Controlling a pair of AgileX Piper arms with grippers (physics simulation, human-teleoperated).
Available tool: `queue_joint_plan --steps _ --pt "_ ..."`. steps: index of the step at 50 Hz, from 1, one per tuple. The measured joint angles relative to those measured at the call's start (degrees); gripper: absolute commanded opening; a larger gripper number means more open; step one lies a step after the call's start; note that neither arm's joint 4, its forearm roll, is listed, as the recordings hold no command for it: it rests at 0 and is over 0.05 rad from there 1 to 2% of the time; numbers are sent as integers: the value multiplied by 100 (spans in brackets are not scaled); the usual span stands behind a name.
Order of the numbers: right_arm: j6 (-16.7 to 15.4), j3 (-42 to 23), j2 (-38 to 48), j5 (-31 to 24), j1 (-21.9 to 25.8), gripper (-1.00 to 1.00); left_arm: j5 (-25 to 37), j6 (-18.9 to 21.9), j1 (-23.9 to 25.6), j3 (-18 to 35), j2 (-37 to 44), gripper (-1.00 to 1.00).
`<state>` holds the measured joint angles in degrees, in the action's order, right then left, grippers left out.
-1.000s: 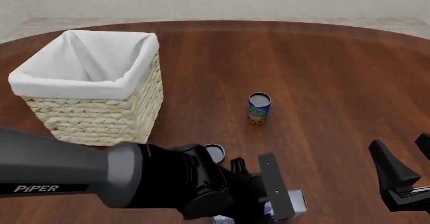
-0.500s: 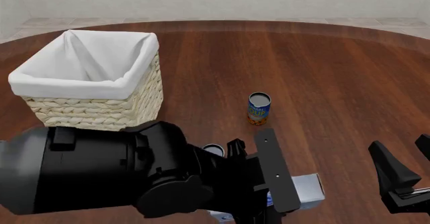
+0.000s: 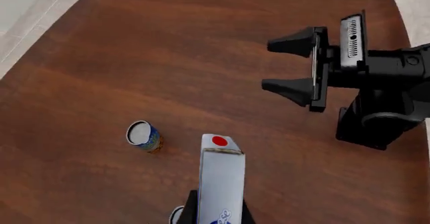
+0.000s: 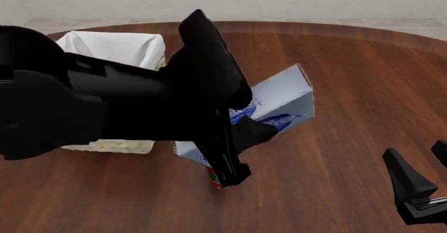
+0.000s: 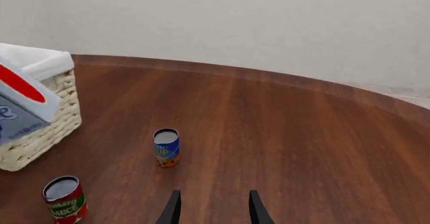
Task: Pick up the cream cheese box, and put it in the basket.
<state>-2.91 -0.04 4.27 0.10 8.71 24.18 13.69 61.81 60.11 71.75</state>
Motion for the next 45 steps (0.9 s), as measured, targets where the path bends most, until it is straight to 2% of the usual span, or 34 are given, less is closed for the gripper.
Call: queue_joint_plan --steps 13,21,30,45 --pt "-29 1 47 30 30 100 266 -128 -1038 698 -548 -100" --pt "-41 1 88 60 50 100 102 -297 -1832 962 -657 -100" --pt "-47 2 127 93 58 100 -599 -626 -2851 908 -744 -100" --pt "-45 2 106 67 64 100 -2151 -1383 -4706 265 -705 -100"
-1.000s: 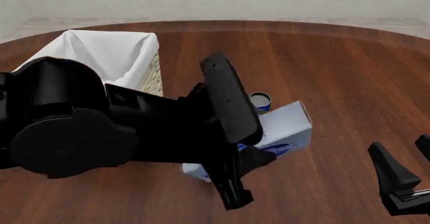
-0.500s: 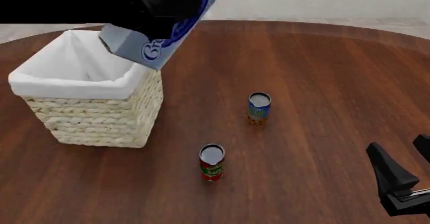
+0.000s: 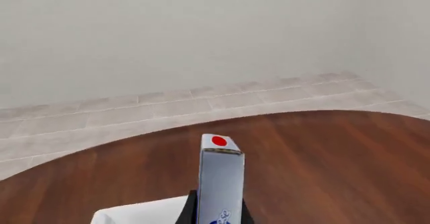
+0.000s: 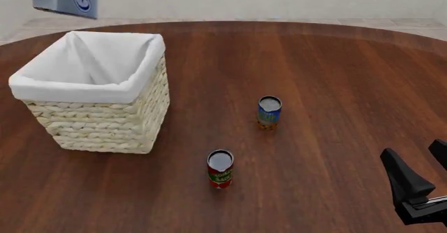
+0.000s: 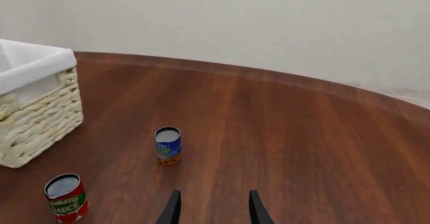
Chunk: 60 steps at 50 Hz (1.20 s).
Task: Pick up the cream cheese box, and put it in the basket.
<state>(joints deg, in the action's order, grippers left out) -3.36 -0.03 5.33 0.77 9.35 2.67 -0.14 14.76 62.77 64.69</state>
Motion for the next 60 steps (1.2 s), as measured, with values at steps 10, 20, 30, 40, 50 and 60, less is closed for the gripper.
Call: queue_joint_plan --steps 10,20,30,40,50,60 --pt "-2 0 -15 -17 4 100 -643 -255 -764 -403 87 -100" --pt "-5 0 -8 -12 9 100 -1015 -312 -1093 -629 295 -100" --pt "-6 0 -5 -9 16 100 -1291 -315 -1183 -849 439 -100" --pt "-7 0 -10 -12 24 100 -1430 -255 -1170 -890 613 -100" --pt "-1 0 41 23 35 100 -1092 -211 -1048 -550 938 -100" --pt "6 0 111 70 40 100 -159 -14 -678 159 1571 -100"
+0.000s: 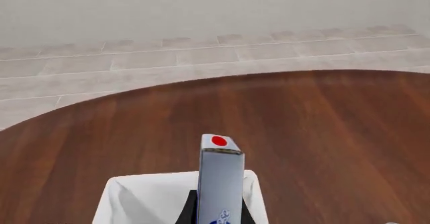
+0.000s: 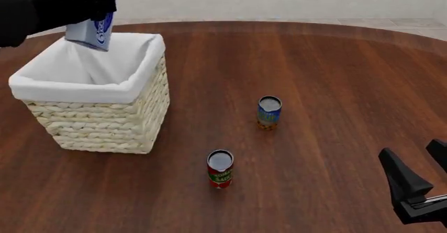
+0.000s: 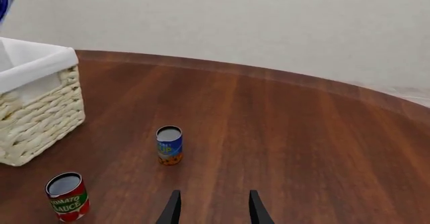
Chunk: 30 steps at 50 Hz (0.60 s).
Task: Pick up the cream cheese box, and put it in the basket.
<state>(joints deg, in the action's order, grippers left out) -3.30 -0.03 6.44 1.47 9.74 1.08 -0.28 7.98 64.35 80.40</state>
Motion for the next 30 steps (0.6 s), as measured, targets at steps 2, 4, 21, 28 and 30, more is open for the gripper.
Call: queue_joint_plan --steps 2,4,21,28,30 --pt "3 0 8 6 -2 100 179 90 56 140 90 -100" --pt "7 0 14 11 -4 100 356 174 108 279 161 -100" --pt "21 0 82 55 7 100 1585 1162 322 1160 408 -100" --pt "20 0 114 72 20 100 2002 1570 402 1358 425 -100" --pt "19 0 128 83 24 100 2115 1690 426 1401 432 -100"
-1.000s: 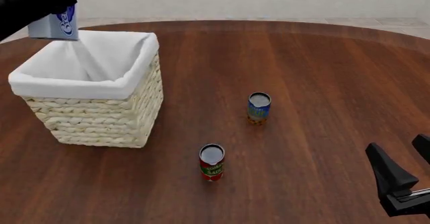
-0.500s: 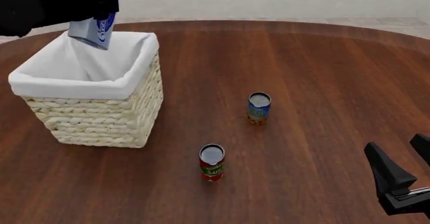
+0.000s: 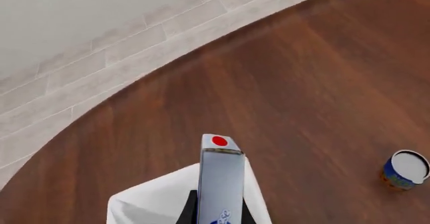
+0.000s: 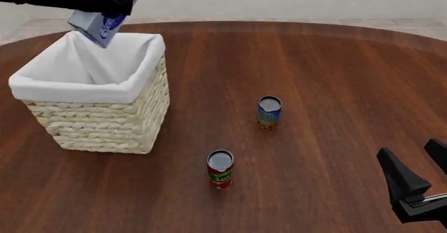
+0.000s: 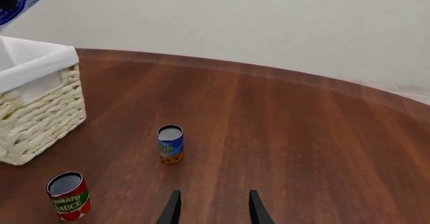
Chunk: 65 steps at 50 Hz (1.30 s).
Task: Pick up the cream cheese box, and put it in the basket.
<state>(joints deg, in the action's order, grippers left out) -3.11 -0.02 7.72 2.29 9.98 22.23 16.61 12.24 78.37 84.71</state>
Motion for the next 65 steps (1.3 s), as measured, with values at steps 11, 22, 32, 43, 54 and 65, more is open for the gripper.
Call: queue_joint_plan --steps 11,22,32,43,54,65 --pt "1 0 41 18 20 100 566 684 79 152 -13 -100" --pt "1 0 66 32 37 100 1000 1151 87 229 -140 -100" --pt "-4 1 105 57 52 100 1290 1460 8 266 -212 -100" --pt "-9 1 139 73 71 100 1569 1723 -77 186 -282 -100" --pt "-19 1 209 123 94 100 1801 1954 -148 -95 -353 -100" --pt "-31 1 213 112 112 100 1879 2171 -348 -218 -219 -100"
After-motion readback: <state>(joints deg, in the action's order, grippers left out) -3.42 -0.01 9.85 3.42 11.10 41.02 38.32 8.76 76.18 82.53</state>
